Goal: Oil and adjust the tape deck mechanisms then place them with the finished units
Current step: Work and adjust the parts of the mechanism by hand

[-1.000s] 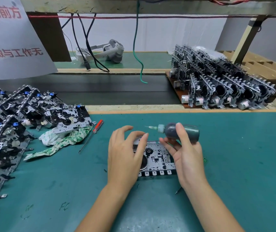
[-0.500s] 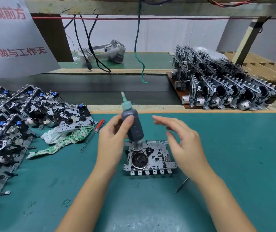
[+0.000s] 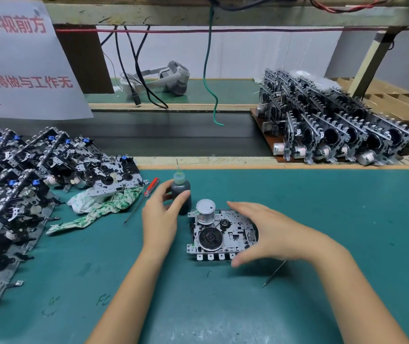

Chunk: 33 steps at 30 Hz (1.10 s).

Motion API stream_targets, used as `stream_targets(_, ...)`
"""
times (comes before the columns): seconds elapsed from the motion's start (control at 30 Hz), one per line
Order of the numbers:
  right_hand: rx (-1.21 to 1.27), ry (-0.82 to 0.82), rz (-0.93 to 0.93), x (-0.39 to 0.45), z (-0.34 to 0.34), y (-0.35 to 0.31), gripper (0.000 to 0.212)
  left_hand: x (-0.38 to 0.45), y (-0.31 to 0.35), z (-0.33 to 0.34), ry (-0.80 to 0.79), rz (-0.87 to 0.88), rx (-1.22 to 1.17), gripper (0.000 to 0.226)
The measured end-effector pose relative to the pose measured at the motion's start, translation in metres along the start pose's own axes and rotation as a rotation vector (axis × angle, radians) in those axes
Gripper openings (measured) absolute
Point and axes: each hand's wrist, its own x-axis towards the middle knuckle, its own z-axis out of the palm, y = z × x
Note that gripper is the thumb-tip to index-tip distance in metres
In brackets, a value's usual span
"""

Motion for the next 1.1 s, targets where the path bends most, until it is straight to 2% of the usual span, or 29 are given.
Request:
stream_targets(0.1,-0.113,-0.039,-0.007,0.004,0.002,0.002,0.124,0.000,-0.002,0.002,-0.033,-0.026,0.025,0.022)
stream_targets(0.23,-0.218,-0.009,-0.018,0.009,0.005,0.000,0.125,-0.003,0.001,0.001,-0.054,-0.048,0.003,0.027)
stream_targets(0.33,-0.257,0.015,-0.031,0.011,0.006,-0.002,0.120,-0.012,0.006,0.004,0.023,-0.078,-0.029,0.033)
stream_targets(0.47,-0.296,0.059,-0.057,0.010,0.003,-0.006,0.108,-0.022,0.012,0.004,0.151,-0.199,0.053,0.026)
stream_targets(0.63,-0.326,0.171,-0.090,0.004,0.000,-0.005,0.097,-0.034,0.013,0.005,-0.005,-0.282,0.068,0.044)
stream_targets(0.73,0.027,0.183,-0.077,-0.007,-0.004,-0.001,0.087,-0.040,0.014,0.005,-0.172,-0.417,-0.178,0.056)
stream_targets(0.83,0.657,0.048,-0.171,-0.016,-0.003,-0.004,0.057,-0.041,0.019,0.007,-0.489,-0.540,-0.545,0.084)
stream_targets(0.87,0.848,-0.022,-0.211,-0.018,0.000,-0.006,0.055,-0.040,0.021,0.007,-0.576,-0.578,-0.654,0.090)
stream_targets(0.93,1.163,-0.179,-0.263,-0.018,0.010,-0.011,0.073,-0.040,0.023,0.008,-0.686,-0.660,-0.849,0.102)
stream_targets(1.0,1.350,-0.337,-0.295,-0.016,0.022,-0.016,0.082,-0.041,0.026,0.009,-0.778,-0.674,-0.919,0.108)
stream_targets(1.1,1.364,-0.371,-0.220,-0.013,0.030,-0.017,0.086,-0.045,0.028,0.006,-0.907,-0.633,-1.055,0.104)
